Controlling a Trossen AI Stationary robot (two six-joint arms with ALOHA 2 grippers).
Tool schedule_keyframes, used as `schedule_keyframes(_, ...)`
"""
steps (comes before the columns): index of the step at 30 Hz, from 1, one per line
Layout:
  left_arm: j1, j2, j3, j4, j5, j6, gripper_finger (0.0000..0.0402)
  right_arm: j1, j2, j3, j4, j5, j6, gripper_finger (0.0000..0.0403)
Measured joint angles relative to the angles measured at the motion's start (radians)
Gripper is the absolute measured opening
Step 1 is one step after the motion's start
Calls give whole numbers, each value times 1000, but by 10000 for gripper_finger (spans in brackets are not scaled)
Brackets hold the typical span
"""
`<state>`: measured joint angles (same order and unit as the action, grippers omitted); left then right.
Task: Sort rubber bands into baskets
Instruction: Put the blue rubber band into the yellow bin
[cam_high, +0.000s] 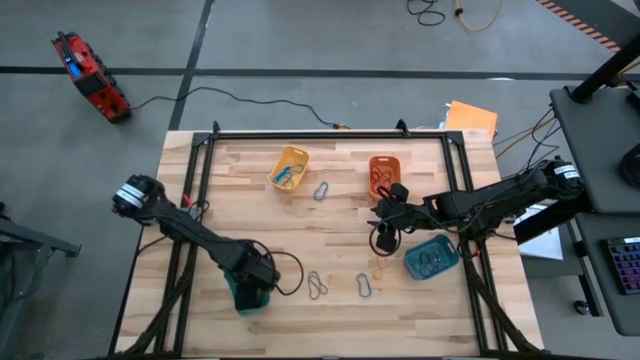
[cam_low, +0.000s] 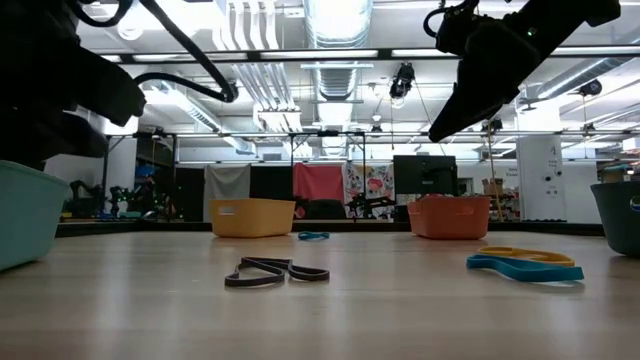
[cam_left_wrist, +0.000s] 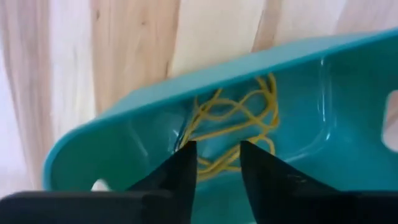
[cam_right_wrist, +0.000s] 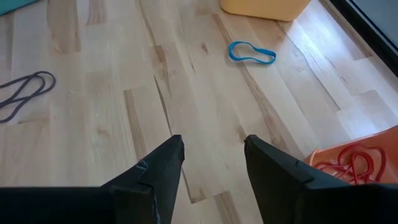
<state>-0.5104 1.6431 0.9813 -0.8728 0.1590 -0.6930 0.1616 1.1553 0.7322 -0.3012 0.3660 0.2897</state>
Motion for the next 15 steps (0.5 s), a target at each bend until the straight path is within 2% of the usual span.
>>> schedule_keyframes(7, 0, -49, 0, -30, 15, 12, 167, 0, 0, 0, 0, 0, 0, 171)
schedule_keyframes(15, 0, -125, 0, -82, 15, 1, 176, 0, 0, 0, 0, 0, 0, 174)
